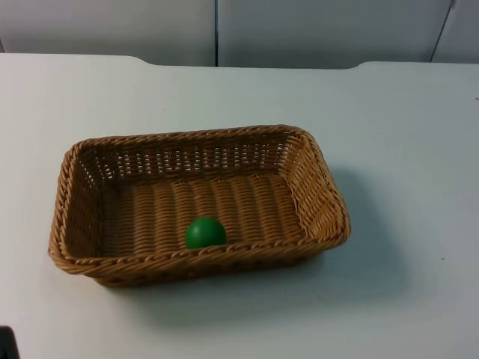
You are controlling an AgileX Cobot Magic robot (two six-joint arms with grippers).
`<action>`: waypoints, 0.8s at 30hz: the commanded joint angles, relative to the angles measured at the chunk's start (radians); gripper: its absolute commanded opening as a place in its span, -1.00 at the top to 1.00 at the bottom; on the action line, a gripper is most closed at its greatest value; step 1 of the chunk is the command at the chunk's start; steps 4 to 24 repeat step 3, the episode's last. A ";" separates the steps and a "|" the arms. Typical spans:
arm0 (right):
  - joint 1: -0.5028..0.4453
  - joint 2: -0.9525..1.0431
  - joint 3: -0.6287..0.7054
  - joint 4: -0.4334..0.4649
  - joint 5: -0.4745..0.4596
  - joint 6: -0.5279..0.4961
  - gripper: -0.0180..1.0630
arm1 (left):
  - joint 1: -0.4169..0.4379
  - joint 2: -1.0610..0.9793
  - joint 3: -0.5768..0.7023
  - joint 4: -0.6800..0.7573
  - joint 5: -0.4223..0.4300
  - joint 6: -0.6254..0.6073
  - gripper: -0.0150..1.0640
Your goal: Pick up the basket with the left hand and place the ball into the basket with the right hand.
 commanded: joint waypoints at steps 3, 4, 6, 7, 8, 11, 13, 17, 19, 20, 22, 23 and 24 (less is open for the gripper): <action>-0.090 -0.003 0.004 0.004 -0.008 -0.013 0.97 | -0.001 -0.004 0.005 -0.008 -0.012 -0.007 0.97; -0.090 -0.003 0.004 0.004 -0.008 -0.013 0.97 | -0.001 -0.004 0.005 -0.008 -0.012 -0.007 0.97; -0.090 -0.003 0.004 0.004 -0.008 -0.013 0.97 | -0.001 -0.004 0.005 -0.008 -0.012 -0.007 0.97; -0.090 -0.003 0.004 0.004 -0.008 -0.013 0.97 | -0.001 -0.004 0.005 -0.008 -0.012 -0.007 0.97; -0.090 -0.003 0.004 0.004 -0.008 -0.013 0.97 | -0.001 -0.004 0.005 -0.008 -0.012 -0.007 0.97; -0.090 -0.003 0.004 0.004 -0.008 -0.013 0.97 | -0.001 -0.004 0.005 -0.008 -0.012 -0.007 0.97; -0.090 -0.003 0.004 0.004 -0.008 -0.013 0.97 | -0.001 -0.004 0.005 -0.008 -0.012 -0.007 0.97; -0.090 -0.003 0.004 0.004 -0.008 -0.013 0.97 | -0.001 -0.004 0.005 -0.008 -0.012 -0.007 0.97; -0.090 -0.003 0.004 0.004 -0.008 -0.013 0.97 | -0.001 -0.004 0.005 -0.008 -0.012 -0.007 0.97; -0.090 -0.003 0.004 0.004 -0.008 -0.013 0.97 | -0.001 -0.004 0.005 -0.008 -0.012 -0.007 0.97; -0.090 -0.003 0.004 0.004 -0.008 -0.013 0.97 | -0.001 -0.004 0.005 -0.008 -0.012 -0.007 0.97; -0.090 -0.003 0.004 0.004 -0.008 -0.013 0.97 | -0.001 -0.004 0.005 -0.008 -0.012 -0.007 0.97; -0.090 -0.003 0.004 0.004 -0.008 -0.013 0.97 | -0.001 -0.004 0.005 -0.008 -0.012 -0.007 0.97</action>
